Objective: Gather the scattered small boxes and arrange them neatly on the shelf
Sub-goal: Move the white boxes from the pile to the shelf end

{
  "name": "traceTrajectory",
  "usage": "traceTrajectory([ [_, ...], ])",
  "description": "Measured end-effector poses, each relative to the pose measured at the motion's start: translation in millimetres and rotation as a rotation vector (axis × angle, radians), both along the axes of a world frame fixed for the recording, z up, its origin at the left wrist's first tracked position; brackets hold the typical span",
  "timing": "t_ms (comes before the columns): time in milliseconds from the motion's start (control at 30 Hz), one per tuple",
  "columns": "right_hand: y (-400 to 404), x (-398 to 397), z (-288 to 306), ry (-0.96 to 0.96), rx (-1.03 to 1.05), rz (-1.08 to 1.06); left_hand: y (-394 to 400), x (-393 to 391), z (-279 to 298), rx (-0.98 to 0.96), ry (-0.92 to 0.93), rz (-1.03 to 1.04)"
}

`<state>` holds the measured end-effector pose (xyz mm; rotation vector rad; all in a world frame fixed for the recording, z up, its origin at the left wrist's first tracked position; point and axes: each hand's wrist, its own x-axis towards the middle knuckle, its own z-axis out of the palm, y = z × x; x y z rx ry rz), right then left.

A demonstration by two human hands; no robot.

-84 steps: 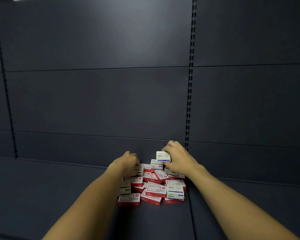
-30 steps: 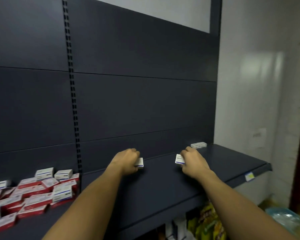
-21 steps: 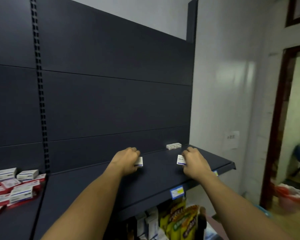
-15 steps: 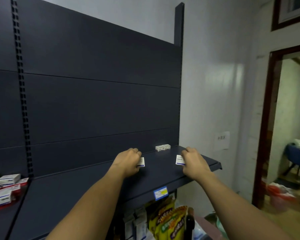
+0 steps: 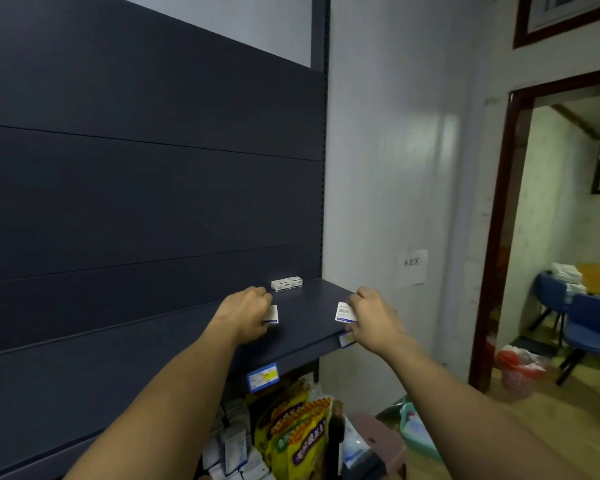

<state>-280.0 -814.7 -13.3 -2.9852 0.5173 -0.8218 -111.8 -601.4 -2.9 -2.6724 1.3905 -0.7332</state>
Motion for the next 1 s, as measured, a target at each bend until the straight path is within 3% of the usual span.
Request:
traceTrajectory([
  [400,-77,42,3,-0.010,-0.028,-0.014,-85,49,-3,-0.043,-0.019,-0.009],
  [1000,-160,207,12,-0.064,-0.066,0.163,-157,182,6,-0.094,-0.010,0.112],
])
